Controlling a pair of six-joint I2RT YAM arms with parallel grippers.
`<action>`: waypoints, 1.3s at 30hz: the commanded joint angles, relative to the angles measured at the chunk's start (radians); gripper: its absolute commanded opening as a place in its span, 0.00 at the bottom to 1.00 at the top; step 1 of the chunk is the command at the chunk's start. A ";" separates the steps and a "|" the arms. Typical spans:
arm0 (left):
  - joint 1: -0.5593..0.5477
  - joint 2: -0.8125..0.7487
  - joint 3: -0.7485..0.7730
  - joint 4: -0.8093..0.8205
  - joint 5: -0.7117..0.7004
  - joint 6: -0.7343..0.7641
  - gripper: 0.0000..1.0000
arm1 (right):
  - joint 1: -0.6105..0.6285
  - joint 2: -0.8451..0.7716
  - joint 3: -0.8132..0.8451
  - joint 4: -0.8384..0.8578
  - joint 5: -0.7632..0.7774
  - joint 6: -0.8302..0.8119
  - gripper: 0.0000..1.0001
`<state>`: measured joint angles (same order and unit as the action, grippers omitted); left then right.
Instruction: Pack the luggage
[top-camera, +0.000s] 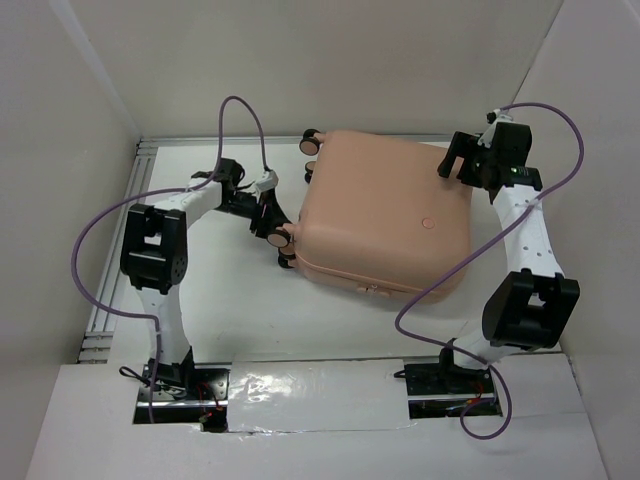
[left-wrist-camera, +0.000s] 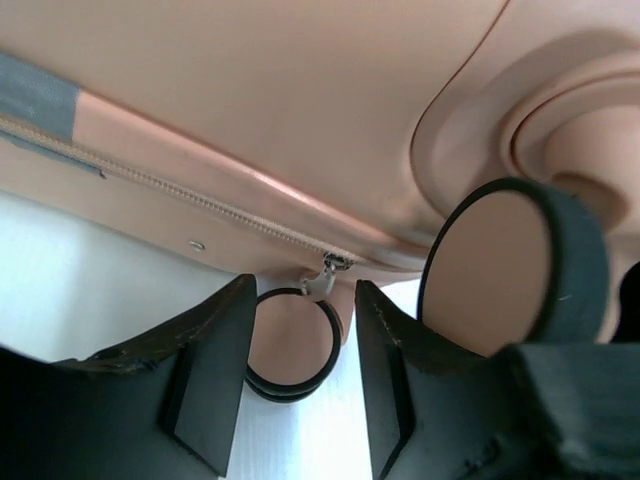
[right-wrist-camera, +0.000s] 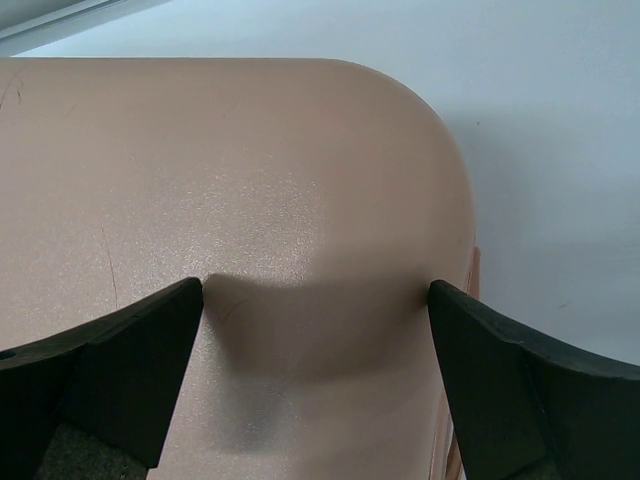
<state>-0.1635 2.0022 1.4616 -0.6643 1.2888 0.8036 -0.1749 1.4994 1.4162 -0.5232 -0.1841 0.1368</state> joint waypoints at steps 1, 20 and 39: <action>-0.001 0.049 0.046 -0.115 0.053 0.129 0.56 | 0.003 0.027 0.035 -0.012 -0.018 -0.026 0.99; -0.041 0.081 0.069 -0.095 0.095 0.106 0.53 | 0.003 0.082 0.036 -0.012 -0.018 -0.026 0.99; -0.074 0.090 0.059 -0.086 0.115 0.086 0.00 | 0.003 0.025 0.055 -0.032 -0.066 -0.068 0.99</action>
<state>-0.2039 2.0819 1.5074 -0.7879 1.3331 0.8795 -0.1780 1.5471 1.4536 -0.5003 -0.1871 0.1143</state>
